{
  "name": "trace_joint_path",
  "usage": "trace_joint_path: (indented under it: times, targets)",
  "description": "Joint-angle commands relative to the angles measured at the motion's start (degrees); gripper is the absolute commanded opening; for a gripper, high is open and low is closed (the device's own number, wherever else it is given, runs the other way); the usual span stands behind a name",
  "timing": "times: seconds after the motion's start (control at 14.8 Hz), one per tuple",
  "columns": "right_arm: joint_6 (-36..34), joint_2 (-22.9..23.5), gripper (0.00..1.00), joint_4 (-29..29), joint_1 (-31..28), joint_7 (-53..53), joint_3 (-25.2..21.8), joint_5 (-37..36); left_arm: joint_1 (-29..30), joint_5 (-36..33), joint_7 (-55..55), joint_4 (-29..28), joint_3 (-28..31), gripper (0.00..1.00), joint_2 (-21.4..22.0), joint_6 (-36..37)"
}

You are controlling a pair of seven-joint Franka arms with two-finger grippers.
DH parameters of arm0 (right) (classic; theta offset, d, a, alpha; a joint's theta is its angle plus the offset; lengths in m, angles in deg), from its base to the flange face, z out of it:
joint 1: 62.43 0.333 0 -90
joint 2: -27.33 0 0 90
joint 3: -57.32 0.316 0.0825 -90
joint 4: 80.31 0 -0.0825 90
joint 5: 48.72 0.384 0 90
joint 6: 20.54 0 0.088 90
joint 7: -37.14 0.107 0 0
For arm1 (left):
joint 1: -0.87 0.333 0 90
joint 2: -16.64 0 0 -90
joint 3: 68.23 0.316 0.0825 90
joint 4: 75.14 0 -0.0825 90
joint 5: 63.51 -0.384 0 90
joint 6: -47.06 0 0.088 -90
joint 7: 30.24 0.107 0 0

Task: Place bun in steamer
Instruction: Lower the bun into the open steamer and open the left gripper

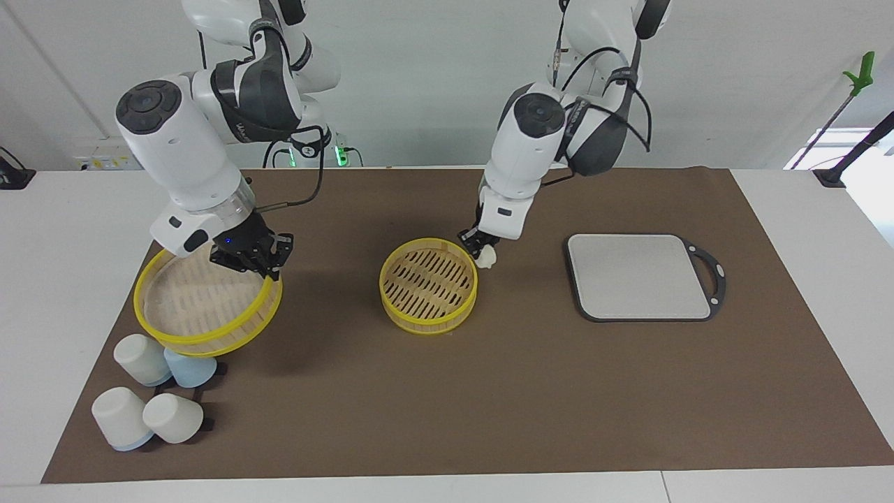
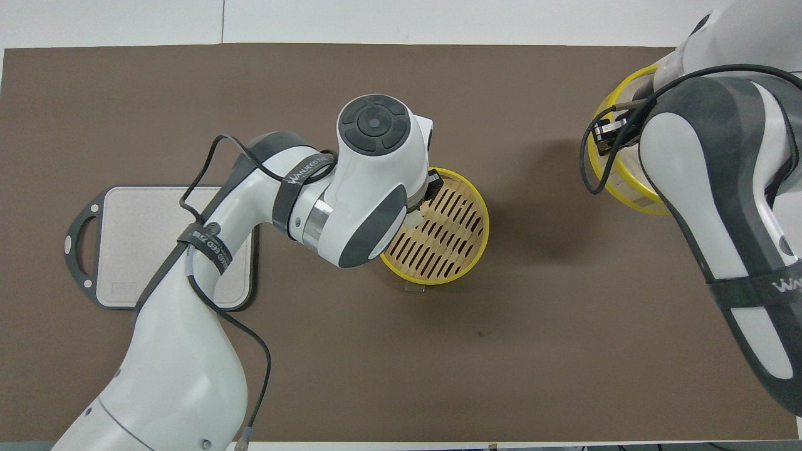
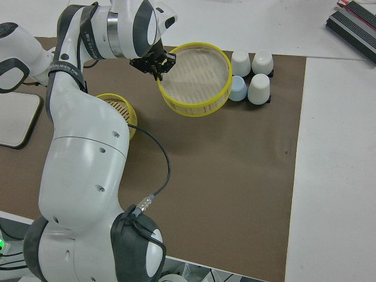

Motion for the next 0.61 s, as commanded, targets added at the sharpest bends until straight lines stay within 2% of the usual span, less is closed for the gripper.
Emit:
trace_joint_path:
  times: [0.0, 0.2, 0.54]
  targets:
    - [-1.34, -1.63, 0.00, 1.90, 0.04, 0.00, 0.13, 0.95, -1.03, -1.77, -0.90, 2.53, 0.88, 0.31, -2.71, -0.48]
    - [-1.43, -2.33, 0.00, 3.30, 0.22, 1.95, 0.13, 0.87, -4.10, -2.13, -0.64, -0.17, 0.88, 0.31, -3.07, -2.05]
    - [-0.47, -2.94, 0.00, 4.62, 1.27, 2.73, 0.13, 0.87, -5.59, -1.25, -1.17, -2.21, 0.79, 0.33, -2.90, -5.22]
